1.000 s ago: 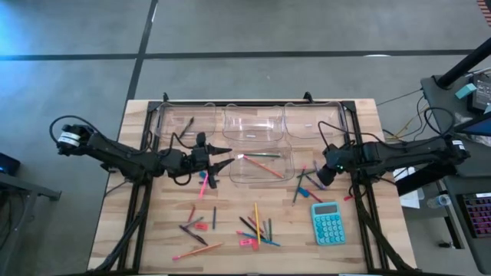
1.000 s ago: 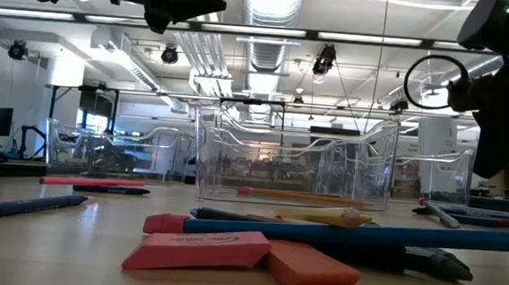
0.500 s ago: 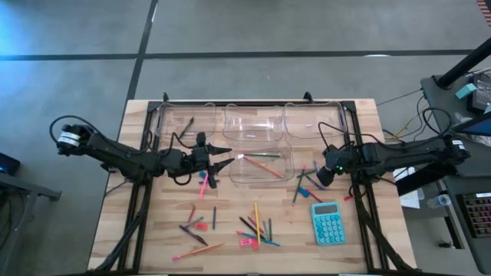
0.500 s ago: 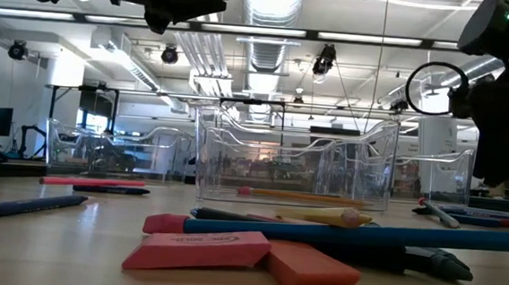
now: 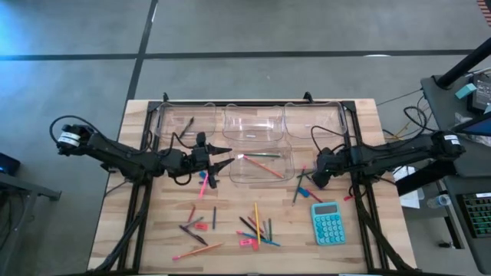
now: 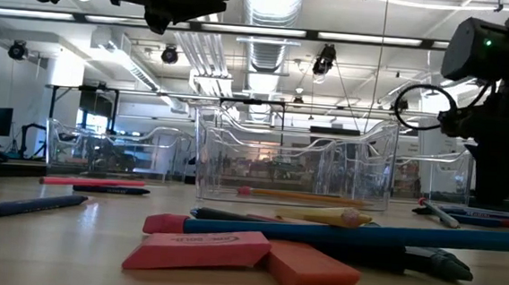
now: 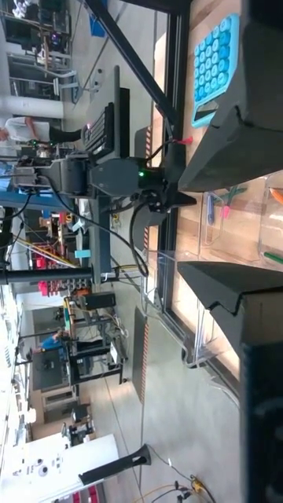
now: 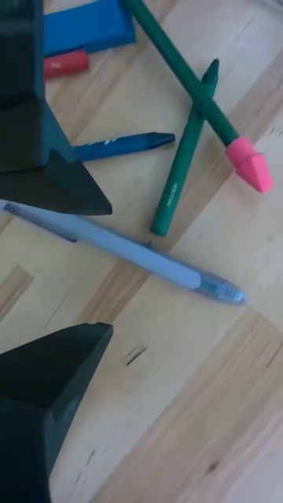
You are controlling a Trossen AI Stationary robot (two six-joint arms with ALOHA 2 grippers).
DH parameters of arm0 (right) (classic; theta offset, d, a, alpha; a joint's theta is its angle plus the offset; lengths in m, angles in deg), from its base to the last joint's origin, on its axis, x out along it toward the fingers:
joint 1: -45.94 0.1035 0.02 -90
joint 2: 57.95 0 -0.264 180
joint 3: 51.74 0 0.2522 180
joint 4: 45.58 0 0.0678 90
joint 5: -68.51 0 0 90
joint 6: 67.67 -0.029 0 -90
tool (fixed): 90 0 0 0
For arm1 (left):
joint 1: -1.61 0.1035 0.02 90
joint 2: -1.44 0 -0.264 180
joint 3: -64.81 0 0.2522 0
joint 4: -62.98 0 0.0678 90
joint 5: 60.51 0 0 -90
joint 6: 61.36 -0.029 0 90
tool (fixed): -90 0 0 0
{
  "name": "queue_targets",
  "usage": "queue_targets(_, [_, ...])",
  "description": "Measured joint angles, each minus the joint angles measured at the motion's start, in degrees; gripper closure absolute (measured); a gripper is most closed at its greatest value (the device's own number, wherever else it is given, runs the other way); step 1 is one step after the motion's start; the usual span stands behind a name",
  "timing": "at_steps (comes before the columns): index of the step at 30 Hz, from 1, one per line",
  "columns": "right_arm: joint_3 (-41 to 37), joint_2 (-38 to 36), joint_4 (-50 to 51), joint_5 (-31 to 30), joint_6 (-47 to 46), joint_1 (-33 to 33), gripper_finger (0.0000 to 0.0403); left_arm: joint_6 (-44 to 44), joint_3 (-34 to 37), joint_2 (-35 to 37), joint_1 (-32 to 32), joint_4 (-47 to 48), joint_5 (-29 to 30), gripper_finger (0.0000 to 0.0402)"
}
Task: Sort crayons/erasers/pens/pencils in bins
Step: Put the purple pen into the top left transparent bin
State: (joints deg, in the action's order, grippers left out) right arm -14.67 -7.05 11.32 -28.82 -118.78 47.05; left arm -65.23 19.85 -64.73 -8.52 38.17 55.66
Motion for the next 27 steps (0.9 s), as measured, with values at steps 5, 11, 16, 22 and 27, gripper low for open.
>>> queue_targets(5, [-0.66, 2.44, -0.74, 0.32, -2.01, 0.0, 0.0179, 0.0, 0.0, 0.0, 0.0, 0.02, 0.0, 0.0263])
queue_targets(11, [-4.43, 3.2, -3.46, 1.33, -4.26, 0.03, 0.0179, 0.0, 0.0, -0.02, 0.0, 0.02, 0.0, 0.0263])
queue_targets(16, [-7.06, 1.99, -3.49, 1.66, -7.01, 0.04, 0.0191, 0.0, 0.0, -0.02, 0.0, 0.03, 0.0, 0.0263])
queue_targets(22, [-7.3, 1.08, -1.38, 1.66, -7.67, 0.02, 0.0254, 0.0, 0.0, -0.04, 0.0, 0.04, 0.0, 0.0263])
queue_targets(27, [-5.12, 1.38, 0.8, 4.57, -6.25, 0.04, 0.0285, 0.0, 0.0, -0.04, 0.0, 0.02, 0.0, 0.0263])
